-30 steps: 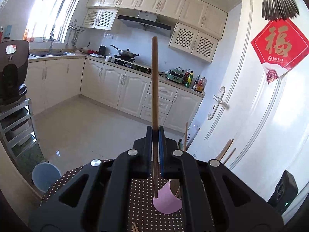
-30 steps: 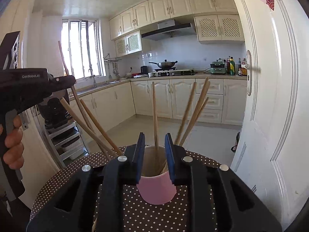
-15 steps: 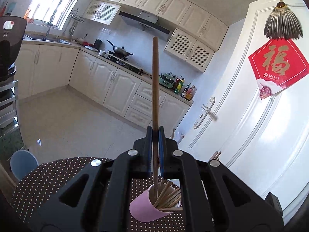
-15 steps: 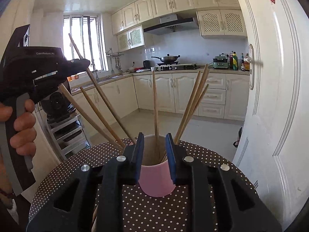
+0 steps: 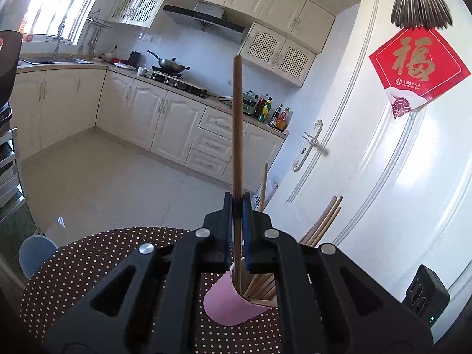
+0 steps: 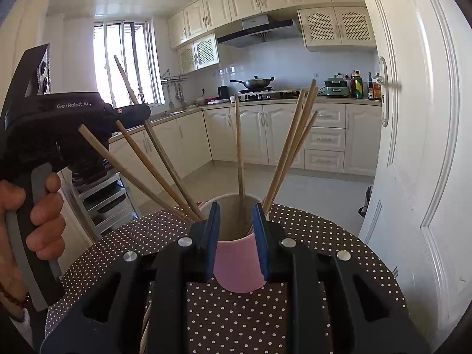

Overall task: Organize utensils
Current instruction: 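Lower the left chopstick into the pink cup and open the left gripper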

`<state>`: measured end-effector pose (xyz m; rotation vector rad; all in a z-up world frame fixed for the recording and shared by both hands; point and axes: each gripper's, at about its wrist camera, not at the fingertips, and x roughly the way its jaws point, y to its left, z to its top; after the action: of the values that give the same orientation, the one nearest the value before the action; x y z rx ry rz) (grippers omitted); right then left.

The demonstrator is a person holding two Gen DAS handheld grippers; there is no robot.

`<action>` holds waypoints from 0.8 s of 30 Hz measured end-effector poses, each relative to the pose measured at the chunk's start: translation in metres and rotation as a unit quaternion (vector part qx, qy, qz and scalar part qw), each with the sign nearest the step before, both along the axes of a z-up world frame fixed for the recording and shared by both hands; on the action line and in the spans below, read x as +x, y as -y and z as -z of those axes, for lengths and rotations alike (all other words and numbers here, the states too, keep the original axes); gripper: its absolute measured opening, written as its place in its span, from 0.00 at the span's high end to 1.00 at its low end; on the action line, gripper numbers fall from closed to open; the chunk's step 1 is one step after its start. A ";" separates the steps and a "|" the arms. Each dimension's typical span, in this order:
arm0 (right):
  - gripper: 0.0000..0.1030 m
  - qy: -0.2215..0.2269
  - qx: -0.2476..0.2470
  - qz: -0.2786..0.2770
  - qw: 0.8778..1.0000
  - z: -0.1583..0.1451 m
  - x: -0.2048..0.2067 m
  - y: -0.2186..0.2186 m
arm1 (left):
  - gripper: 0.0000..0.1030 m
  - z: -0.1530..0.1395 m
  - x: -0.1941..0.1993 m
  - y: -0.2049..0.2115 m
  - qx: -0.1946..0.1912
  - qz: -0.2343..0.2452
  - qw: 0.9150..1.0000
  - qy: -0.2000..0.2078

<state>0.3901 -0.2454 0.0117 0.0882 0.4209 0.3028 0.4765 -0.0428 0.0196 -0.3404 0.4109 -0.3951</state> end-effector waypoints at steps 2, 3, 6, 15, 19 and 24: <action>0.79 0.000 0.000 -0.001 1.000 -0.001 -0.001 -0.001 | 0.94 -0.001 -0.001 0.002 0.005 0.000 1.000 0.001; 0.79 0.000 -0.001 -0.001 1.000 -0.001 -0.001 -0.001 | 0.94 -0.001 -0.002 0.002 0.008 0.002 1.000 0.002; 0.79 -0.001 -0.002 -0.001 1.000 -0.001 -0.002 -0.002 | 0.93 -0.002 -0.002 0.004 0.013 0.003 1.000 0.000; 0.79 -0.007 0.001 0.000 1.000 -0.002 -0.007 -0.001 | 0.93 -0.006 -0.001 0.007 0.026 0.007 1.000 -0.016; 0.79 -0.007 0.003 -0.001 1.000 -0.004 -0.010 -0.001 | 0.93 -0.010 -0.003 0.005 0.024 0.002 1.000 -0.018; 0.79 -0.003 0.005 -0.003 1.000 -0.010 -0.016 -0.002 | 0.93 -0.020 -0.011 -0.002 0.019 -0.020 1.000 -0.014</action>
<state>0.3736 -0.2435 0.0217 0.0969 0.4265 0.3103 0.4653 -0.0404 0.0392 -0.3164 0.4382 -0.3434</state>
